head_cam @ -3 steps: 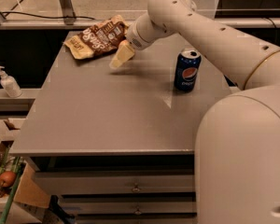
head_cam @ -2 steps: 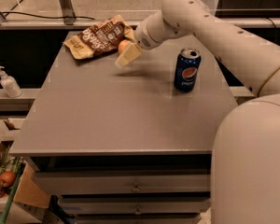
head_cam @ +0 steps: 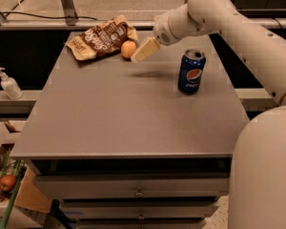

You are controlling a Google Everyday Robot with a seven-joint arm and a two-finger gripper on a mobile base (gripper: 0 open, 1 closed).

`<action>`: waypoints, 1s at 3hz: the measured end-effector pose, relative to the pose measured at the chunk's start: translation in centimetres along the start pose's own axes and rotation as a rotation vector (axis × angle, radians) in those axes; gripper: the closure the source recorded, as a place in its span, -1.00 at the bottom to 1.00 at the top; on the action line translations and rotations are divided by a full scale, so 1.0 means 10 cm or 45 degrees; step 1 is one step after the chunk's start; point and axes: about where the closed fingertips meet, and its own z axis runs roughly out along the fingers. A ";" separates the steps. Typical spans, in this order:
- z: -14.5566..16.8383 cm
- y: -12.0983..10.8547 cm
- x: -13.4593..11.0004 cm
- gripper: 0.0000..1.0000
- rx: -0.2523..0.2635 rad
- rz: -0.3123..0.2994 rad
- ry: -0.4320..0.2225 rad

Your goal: Move orange near brown chip bag

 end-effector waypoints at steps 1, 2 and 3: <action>0.00 0.00 0.00 -1.00 0.000 0.000 0.000; -0.07 0.15 0.07 -1.00 -0.020 -0.084 0.027; -0.22 0.18 0.17 -1.00 -0.014 -0.194 0.053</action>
Offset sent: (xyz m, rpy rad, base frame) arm -0.0459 -0.0132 -0.0134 -0.1435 -0.0709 0.1071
